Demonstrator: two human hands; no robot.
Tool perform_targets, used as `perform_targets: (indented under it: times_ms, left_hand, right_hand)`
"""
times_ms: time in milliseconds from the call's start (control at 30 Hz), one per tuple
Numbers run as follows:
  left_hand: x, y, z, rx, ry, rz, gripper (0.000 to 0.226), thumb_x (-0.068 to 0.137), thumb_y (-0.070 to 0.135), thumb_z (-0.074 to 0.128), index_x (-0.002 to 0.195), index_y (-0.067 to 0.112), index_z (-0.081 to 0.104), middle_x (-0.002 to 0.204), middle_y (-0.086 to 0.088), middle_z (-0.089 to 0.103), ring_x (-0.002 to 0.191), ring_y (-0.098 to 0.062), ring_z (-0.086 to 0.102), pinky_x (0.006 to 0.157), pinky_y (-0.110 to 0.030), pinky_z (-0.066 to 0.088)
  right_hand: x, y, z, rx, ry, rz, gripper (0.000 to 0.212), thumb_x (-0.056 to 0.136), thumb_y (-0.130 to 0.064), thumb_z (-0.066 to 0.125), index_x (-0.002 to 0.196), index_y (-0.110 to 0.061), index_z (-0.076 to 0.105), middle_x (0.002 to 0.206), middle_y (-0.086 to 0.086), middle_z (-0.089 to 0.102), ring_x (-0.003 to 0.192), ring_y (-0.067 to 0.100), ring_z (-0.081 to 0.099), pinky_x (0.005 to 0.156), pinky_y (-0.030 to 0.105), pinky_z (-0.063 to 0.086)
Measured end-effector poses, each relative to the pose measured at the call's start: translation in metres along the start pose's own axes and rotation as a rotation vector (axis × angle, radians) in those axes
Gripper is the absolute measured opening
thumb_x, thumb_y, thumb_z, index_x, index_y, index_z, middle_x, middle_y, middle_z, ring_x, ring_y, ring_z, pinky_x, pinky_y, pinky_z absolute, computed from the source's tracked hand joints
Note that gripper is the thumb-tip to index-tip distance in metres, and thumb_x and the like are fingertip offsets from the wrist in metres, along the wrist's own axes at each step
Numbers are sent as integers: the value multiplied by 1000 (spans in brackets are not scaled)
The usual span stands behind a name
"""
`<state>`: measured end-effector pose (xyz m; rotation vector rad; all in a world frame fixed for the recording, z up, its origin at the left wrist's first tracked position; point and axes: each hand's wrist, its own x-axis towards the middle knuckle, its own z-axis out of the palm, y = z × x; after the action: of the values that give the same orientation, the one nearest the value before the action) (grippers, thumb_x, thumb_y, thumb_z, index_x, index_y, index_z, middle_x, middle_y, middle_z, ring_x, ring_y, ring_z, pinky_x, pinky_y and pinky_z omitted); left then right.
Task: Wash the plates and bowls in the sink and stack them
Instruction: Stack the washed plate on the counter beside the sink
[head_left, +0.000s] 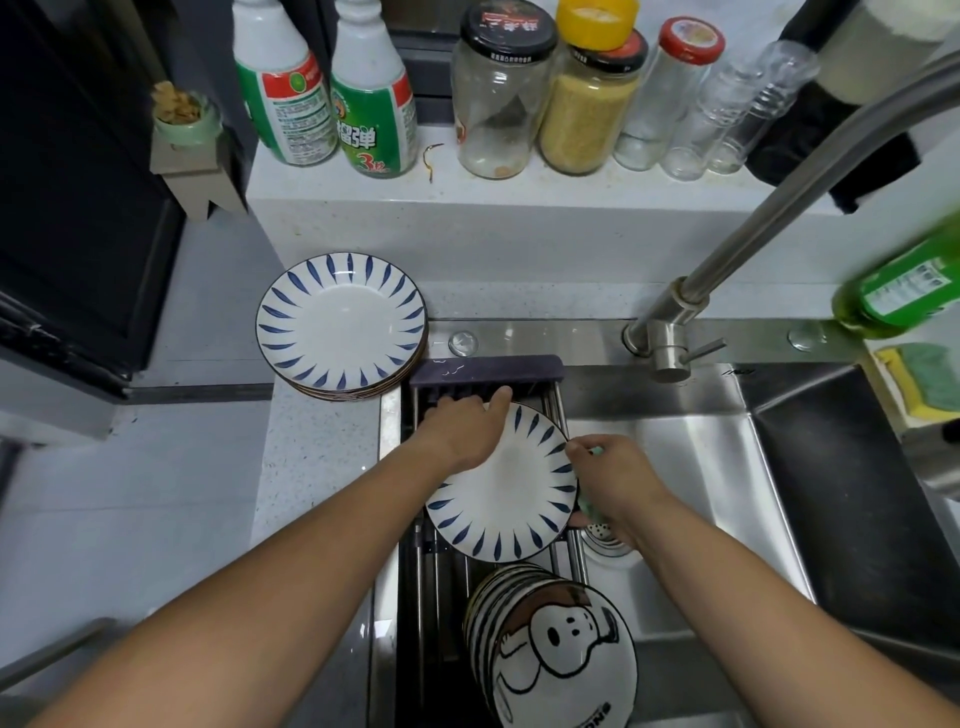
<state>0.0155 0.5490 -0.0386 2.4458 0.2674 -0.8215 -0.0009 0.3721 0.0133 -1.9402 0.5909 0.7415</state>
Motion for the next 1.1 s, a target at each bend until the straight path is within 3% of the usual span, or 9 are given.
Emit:
perform_targets:
  times_ms: [133,333,500,667,833,900,967,1033,1100]
  left_hand:
    - [-2,2,0,10,37,-22,56,108,18,29,161,15,9,146,-23,46,133,-51,38,113,-53,34]
    - [-12,7,-3,91,52,-5,34,104,10,32,138,8,36,132,-20,54,123,-49,44,99,-49,40]
    - [-13,10,-2,139,79,18,29,102,4,34,130,3,42,127,-20,56,120,-48,47,96,-50,44]
    - [-12,9,-2,4,103,10,25,100,3,34,123,3,44,119,-20,60,110,-46,55,97,-51,48]
    - [-16,9,-7,-227,115,9,29,106,13,32,132,3,41,116,-18,62,98,-34,58,89,-46,52]
    - [-20,11,-12,-287,102,-2,39,111,26,27,130,1,51,119,-20,64,108,-37,60,96,-44,49]
    - [-24,12,-16,-380,91,-48,52,111,41,23,114,5,61,123,-22,66,117,-39,60,98,-42,45]
    - [-26,13,-20,-452,102,-70,50,110,44,24,105,9,59,125,-24,65,119,-40,59,97,-41,45]
    - [-30,15,-24,-496,108,-70,57,110,45,26,115,3,63,128,-25,64,121,-41,58,98,-41,45]
  right_hand:
    - [-3,0,0,-17,19,-24,21,103,-18,52,112,-8,68,89,10,70,78,32,72,63,57,61]
    - [-7,-2,-1,-29,28,-44,26,103,-17,51,82,-21,66,87,9,69,81,34,71,62,58,61]
    - [-10,-4,-1,-31,35,-66,30,103,-16,49,78,-24,64,82,6,68,77,31,70,63,58,61]
    - [-13,-8,-3,-40,39,-68,32,104,-16,48,78,-22,66,79,7,68,74,33,70,62,59,60]
    - [-11,-14,-9,-60,36,-84,27,103,-18,50,91,-12,73,82,11,71,68,30,71,54,55,60]
    - [-10,-14,-13,-51,30,-86,26,103,-19,51,93,-11,74,81,10,71,65,26,69,52,49,61]
    - [-11,-15,-17,-40,25,-91,25,103,-20,52,91,-14,73,84,9,72,68,25,69,50,44,61]
    - [-12,-16,-20,-11,13,-86,26,103,-20,52,85,-18,71,86,8,72,74,27,71,54,47,62]
    - [-14,-17,-20,8,-8,-74,27,103,-20,53,83,-20,70,85,5,71,77,27,72,58,52,62]
